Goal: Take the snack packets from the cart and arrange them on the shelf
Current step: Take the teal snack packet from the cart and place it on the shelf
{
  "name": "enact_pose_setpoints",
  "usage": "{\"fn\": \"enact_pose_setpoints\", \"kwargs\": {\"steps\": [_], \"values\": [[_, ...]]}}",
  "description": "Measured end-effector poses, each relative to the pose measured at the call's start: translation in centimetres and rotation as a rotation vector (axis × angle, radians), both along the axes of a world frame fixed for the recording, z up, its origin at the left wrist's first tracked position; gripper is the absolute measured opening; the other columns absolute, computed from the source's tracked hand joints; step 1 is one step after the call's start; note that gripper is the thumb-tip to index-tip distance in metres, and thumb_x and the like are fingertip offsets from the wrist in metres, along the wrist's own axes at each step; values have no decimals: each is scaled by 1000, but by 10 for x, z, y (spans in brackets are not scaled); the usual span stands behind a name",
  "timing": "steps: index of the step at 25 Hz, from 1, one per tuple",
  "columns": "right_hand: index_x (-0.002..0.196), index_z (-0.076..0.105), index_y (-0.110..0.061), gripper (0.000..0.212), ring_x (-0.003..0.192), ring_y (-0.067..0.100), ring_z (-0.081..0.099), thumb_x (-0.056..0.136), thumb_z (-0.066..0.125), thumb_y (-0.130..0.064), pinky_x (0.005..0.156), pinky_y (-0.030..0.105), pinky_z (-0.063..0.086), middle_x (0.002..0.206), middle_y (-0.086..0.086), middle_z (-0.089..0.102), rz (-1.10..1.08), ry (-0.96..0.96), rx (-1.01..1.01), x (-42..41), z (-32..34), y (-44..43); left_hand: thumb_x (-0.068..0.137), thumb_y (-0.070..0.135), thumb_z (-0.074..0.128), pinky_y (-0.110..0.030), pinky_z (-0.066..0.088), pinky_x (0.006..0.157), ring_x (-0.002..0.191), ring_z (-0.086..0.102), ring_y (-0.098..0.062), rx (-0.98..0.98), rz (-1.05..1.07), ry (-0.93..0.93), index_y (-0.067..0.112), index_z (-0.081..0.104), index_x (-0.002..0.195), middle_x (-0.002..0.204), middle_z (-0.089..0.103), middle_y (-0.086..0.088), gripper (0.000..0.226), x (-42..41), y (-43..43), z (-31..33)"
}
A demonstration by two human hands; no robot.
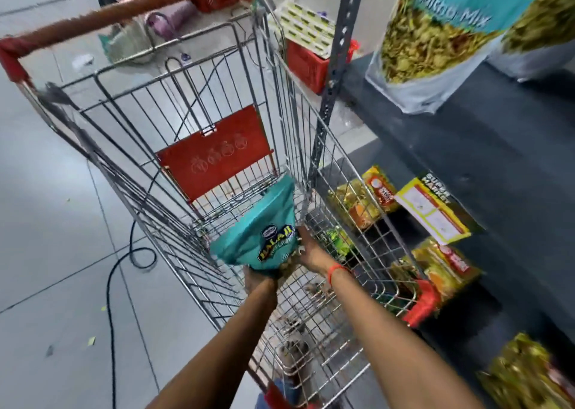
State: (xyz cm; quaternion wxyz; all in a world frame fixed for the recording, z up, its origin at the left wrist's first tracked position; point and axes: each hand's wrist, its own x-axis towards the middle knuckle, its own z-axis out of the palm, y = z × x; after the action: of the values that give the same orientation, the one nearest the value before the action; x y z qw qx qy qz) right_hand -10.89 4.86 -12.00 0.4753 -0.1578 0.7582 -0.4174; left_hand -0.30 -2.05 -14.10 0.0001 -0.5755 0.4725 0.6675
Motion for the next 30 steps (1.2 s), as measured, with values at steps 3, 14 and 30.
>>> {"fn": "enact_pose_setpoints", "kwargs": {"steps": [3,14,30], "values": [[142,30,0,67,134,33,42,84,62,12,88,17,55,145,19,41,-132,-29,-109,-10,43,18,86,2,60,-19,43,56,77,56,-10,-195,14,29,14,49,107,116,61,-12,26,-7,-8,34],[115,54,-17,51,116,34,56,74,76,5,97,47,53,126,22,54,-637,381,-470,18,190,142,63,13,79,-10,54,72,87,67,4,-400,-583,697,18,55,87,93,70,7,34,-8,32,236],[116,59,-1,56,93,20,66,66,83,3,76,15,58,110,13,69,-1174,673,-501,-105,258,320,85,-15,52,-45,46,98,112,54,-34,-64,-1116,911,-11,45,113,116,59,-26,29,-239,210,299]]}}
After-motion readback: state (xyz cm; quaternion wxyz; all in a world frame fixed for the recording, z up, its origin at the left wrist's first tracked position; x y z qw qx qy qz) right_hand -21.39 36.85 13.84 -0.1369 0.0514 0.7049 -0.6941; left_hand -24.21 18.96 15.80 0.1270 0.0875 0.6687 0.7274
